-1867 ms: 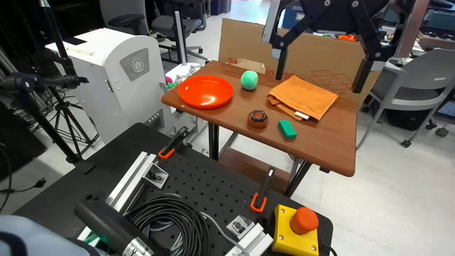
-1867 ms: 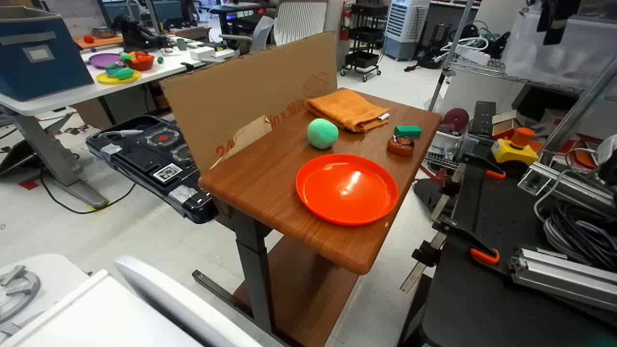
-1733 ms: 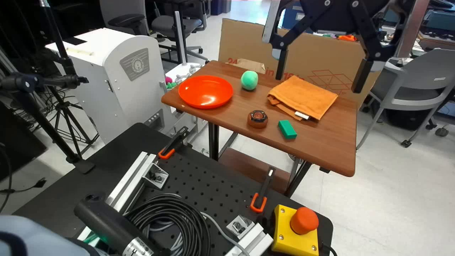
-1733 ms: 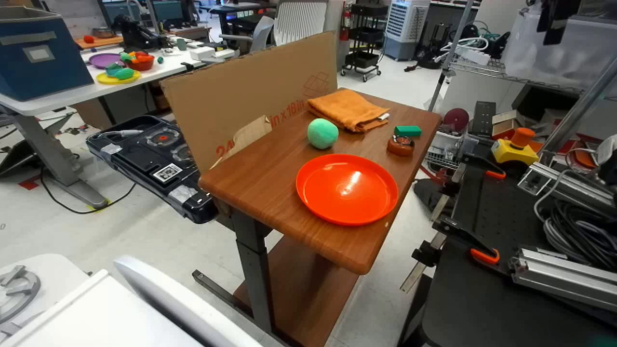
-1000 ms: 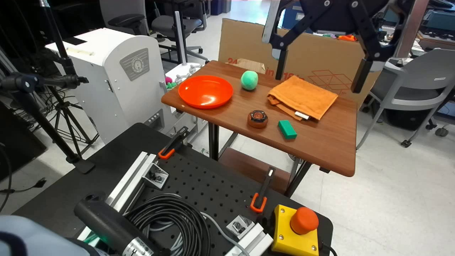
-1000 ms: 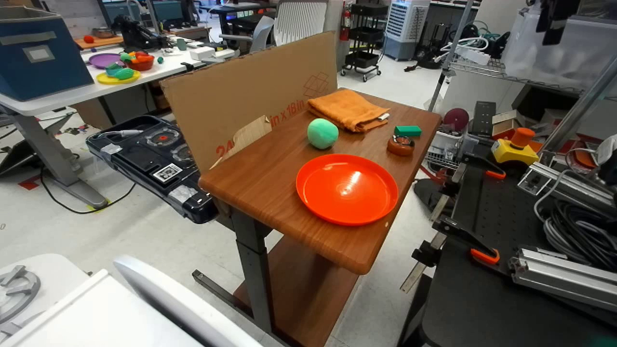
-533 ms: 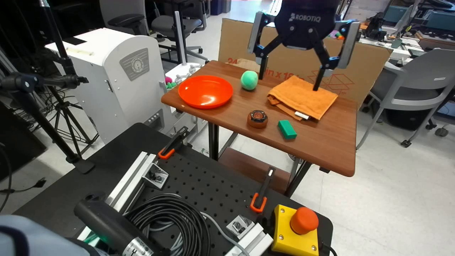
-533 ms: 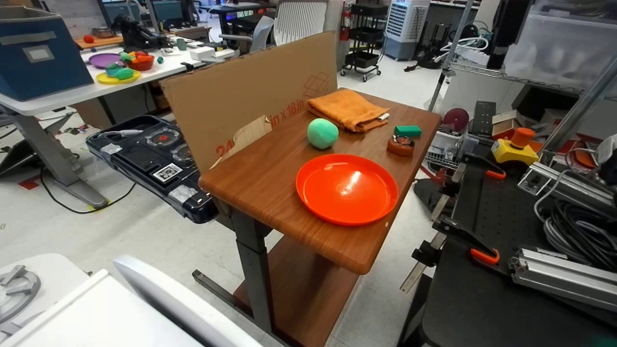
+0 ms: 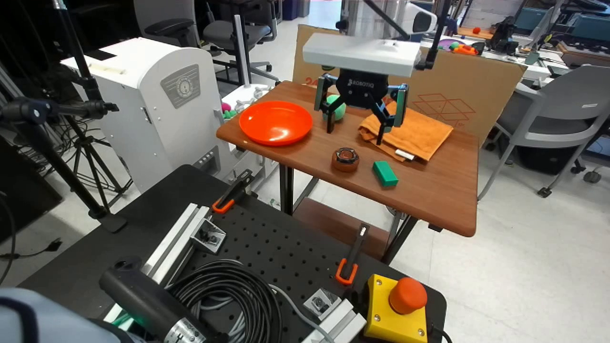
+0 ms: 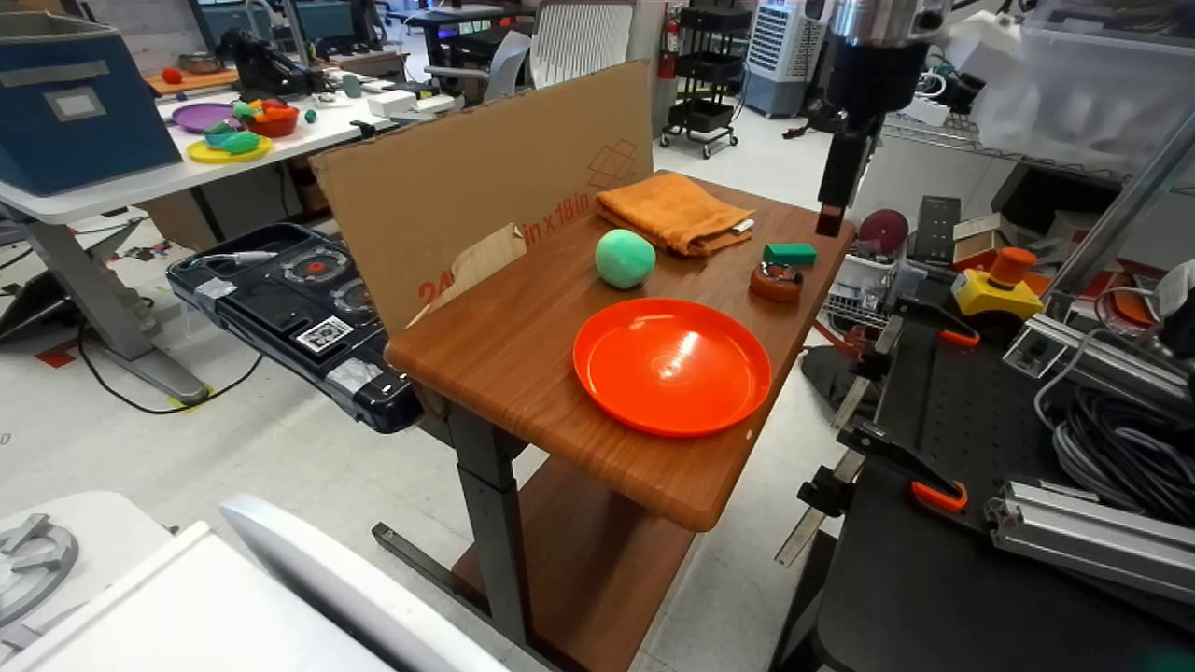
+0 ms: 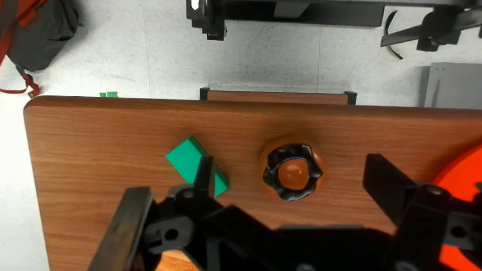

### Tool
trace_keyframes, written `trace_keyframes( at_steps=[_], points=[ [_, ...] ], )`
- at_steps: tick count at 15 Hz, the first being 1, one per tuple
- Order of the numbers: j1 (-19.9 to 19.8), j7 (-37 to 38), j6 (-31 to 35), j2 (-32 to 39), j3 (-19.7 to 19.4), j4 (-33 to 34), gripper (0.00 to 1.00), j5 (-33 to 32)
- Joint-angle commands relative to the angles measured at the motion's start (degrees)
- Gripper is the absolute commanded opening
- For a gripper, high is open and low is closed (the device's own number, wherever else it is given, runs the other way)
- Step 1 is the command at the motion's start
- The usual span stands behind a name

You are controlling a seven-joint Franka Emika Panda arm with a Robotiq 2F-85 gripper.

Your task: Put the donut on the orange plate.

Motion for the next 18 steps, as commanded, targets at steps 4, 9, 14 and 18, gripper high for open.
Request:
trace_keyframes(
  at_steps=[4, 9, 14, 18],
  points=[
    [1.36, 5.35, 0.76, 13.25, -0.68, 9.63, 1.00, -1.80],
    [2.38, 5.58, -0.55, 19.10, -0.66, 13.89, 1.00, -1.11],
    [3.33, 5.66, -2.71, 22.51, -0.55, 16.46, 0.74, -0.37],
    [3.15, 4.89, -5.47, 20.80, 0.11, 16.50, 0.44, 0.83]
  ],
)
